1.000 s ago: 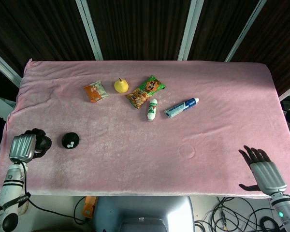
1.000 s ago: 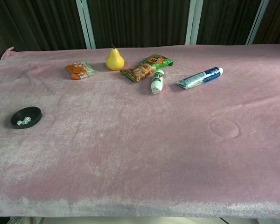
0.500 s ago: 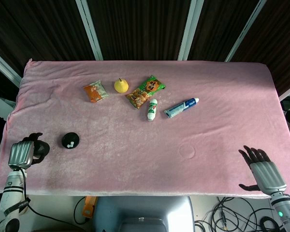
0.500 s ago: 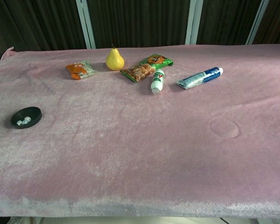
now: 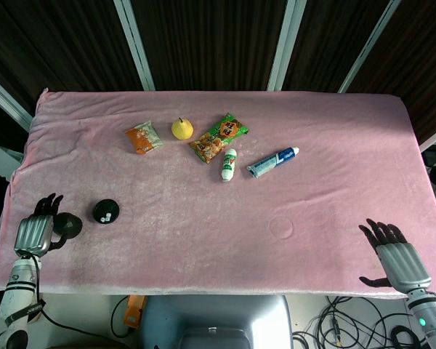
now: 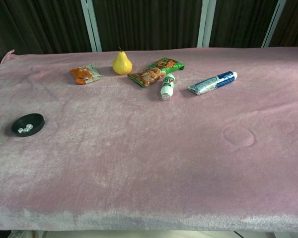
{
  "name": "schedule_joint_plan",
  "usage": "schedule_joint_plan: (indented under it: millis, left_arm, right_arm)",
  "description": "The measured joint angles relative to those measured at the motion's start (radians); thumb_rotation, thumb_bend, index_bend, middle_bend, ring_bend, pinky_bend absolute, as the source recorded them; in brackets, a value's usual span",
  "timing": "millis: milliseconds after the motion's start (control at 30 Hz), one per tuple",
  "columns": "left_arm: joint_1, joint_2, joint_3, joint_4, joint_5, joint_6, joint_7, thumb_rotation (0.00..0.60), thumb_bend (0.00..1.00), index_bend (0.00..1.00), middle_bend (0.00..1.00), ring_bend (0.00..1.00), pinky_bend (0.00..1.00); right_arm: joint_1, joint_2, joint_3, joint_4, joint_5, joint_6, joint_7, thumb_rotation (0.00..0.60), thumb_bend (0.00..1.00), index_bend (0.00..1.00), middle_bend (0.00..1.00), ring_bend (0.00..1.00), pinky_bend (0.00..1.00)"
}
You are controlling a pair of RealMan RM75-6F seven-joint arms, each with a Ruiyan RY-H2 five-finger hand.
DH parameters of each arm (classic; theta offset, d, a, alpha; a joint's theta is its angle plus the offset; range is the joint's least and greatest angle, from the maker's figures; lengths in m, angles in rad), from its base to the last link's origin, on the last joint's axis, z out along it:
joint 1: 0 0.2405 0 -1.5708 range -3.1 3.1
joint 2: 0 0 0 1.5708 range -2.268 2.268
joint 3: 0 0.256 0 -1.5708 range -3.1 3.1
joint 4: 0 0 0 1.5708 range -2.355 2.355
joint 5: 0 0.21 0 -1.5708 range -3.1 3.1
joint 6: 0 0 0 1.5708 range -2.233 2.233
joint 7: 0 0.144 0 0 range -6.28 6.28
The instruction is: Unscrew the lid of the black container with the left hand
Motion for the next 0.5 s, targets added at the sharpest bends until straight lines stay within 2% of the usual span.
schedule_joint_plan:
  millis: [67,200,367,500]
  left_arm:
    - [0.005,0.008,-0.003,-0.018,0.008,0.026,0.007,0.600,0.29,0.00,0.00,0.02,0.36]
    - [0.021,0.030,-0.011,-0.063,0.053,0.118,0.015,0.600,0.29,0.09,0.01,0.08,0.32]
    - [0.055,0.094,-0.003,-0.125,0.158,0.219,0.015,0.600,0.30,0.14,0.04,0.07,0.28]
    - [0.099,0.137,0.018,-0.162,0.197,0.289,0.055,0.600,0.30,0.16,0.06,0.06,0.26]
  right_arm:
    - [0.000,0.000,0.001,0.000,0.001,0.001,0.000,0.600,0.10,0.10,0.08,0.00,0.19]
    - [-0.001,-0.001,0.002,0.000,0.003,0.004,0.000,0.600,0.10,0.10,0.08,0.00,0.19]
    - [-0.004,-0.001,0.002,-0.001,-0.001,0.013,0.002,0.600,0.10,0.10,0.08,0.00,0.19]
    - [-0.011,0.000,0.003,0.000,-0.009,0.030,0.012,0.600,0.10,0.10,0.08,0.00,0.19]
